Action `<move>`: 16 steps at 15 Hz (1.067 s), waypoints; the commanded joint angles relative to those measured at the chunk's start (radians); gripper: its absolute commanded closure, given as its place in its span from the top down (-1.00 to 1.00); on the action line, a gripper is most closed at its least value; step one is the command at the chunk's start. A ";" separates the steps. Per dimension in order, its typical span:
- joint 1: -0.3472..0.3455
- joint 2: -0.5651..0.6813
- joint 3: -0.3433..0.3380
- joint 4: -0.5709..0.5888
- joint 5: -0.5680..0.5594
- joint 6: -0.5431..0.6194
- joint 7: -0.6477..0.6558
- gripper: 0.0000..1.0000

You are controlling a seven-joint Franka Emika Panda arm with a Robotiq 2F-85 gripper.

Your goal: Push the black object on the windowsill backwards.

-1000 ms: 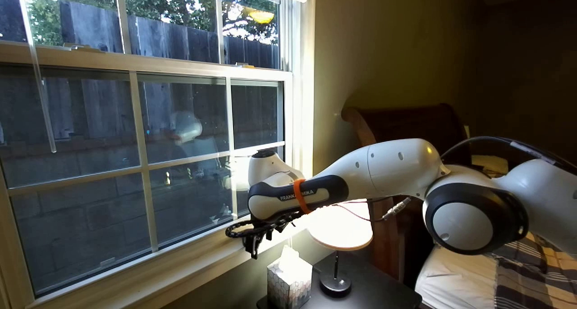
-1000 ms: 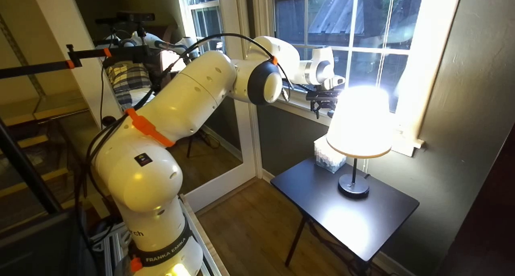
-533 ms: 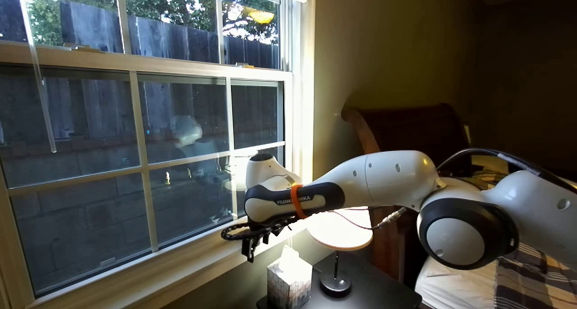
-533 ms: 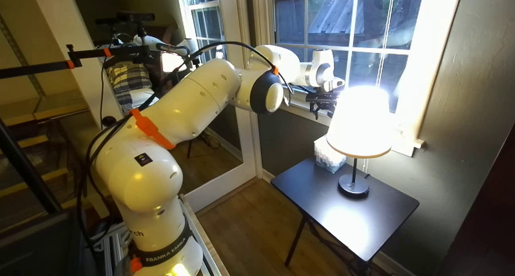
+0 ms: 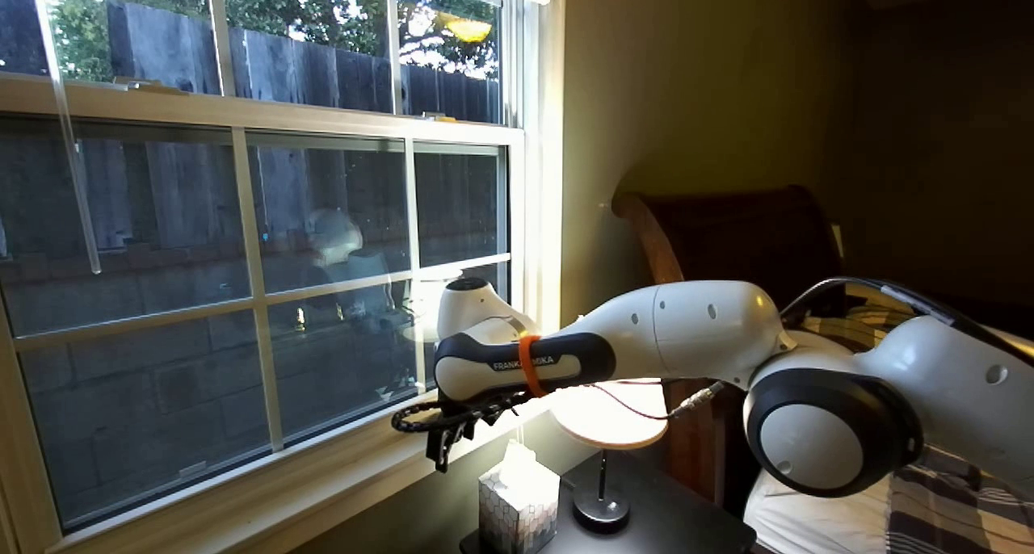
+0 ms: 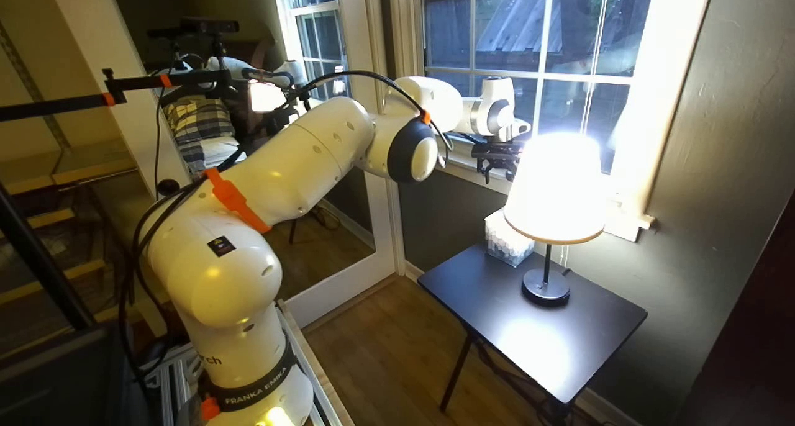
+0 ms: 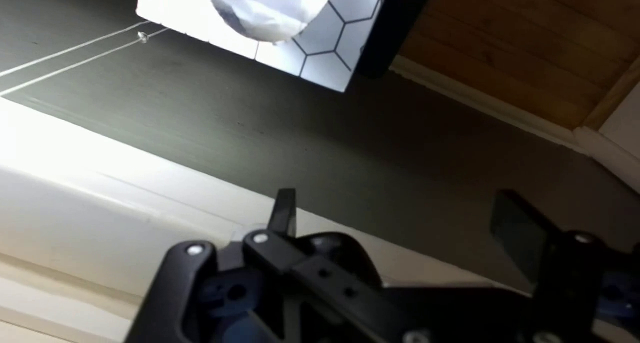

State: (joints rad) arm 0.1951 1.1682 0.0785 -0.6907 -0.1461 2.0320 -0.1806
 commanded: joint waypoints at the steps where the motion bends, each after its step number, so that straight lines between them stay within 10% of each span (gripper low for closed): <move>1: -0.006 0.047 0.025 0.075 0.015 -0.005 -0.053 1.00; 16: -0.022 0.083 0.064 0.109 0.012 0.072 -0.234 1.00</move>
State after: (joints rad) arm 0.1799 1.2133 0.1218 -0.6293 -0.1461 2.0827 -0.3629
